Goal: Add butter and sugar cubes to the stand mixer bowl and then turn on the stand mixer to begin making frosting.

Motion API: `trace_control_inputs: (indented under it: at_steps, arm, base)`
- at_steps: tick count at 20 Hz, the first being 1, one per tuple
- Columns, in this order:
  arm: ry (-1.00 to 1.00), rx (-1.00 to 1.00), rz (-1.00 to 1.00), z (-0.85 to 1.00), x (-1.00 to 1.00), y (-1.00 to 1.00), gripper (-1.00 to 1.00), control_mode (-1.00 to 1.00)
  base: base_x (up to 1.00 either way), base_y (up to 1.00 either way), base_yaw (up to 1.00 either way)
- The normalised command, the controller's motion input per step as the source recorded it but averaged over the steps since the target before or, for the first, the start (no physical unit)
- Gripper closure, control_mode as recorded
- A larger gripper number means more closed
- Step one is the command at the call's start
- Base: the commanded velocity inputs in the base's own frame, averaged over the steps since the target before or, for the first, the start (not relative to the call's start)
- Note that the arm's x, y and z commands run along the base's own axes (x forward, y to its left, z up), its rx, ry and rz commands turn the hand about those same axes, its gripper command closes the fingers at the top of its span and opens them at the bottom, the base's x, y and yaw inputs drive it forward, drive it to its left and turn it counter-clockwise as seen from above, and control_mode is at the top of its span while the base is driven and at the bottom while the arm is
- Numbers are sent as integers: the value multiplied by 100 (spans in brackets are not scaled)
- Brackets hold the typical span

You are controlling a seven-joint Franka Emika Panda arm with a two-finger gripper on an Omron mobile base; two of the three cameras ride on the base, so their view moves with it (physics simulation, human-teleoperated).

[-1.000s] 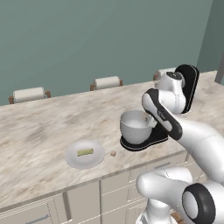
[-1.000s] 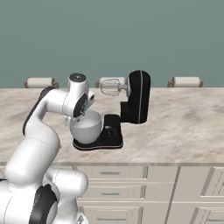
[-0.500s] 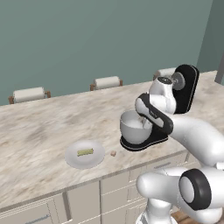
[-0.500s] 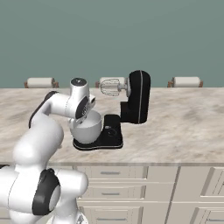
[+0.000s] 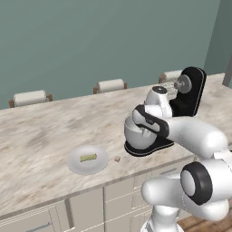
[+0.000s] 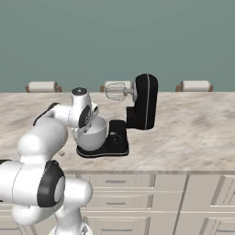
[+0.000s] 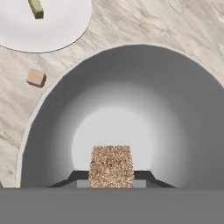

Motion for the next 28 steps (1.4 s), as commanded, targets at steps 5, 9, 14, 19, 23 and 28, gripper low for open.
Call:
trace_control_inputs:
  at_steps: [5, 9, 14, 19, 23, 28]
  arm:
    - [2, -4, 0, -33, 30, 4, 100, -100]
    - [0, -2, 0, -29, 28, 0, 100, -100]
    - [0, -3, 0, -27, 23, 4, -100, -100]
    - [0, -3, 0, -25, 16, 2, -100, -100]
    - [0, -3, 0, -16, 15, 5, -100, -100]
    - [-21, -6, 4, 17, -24, 13, -100, -100]
  base:
    - [0, 0, 0]
    - [0, 0, 0]
    - [0, 0, 0]
    - [0, 0, 0]
    - [0, 0, 0]
    - [0, 0, 0]
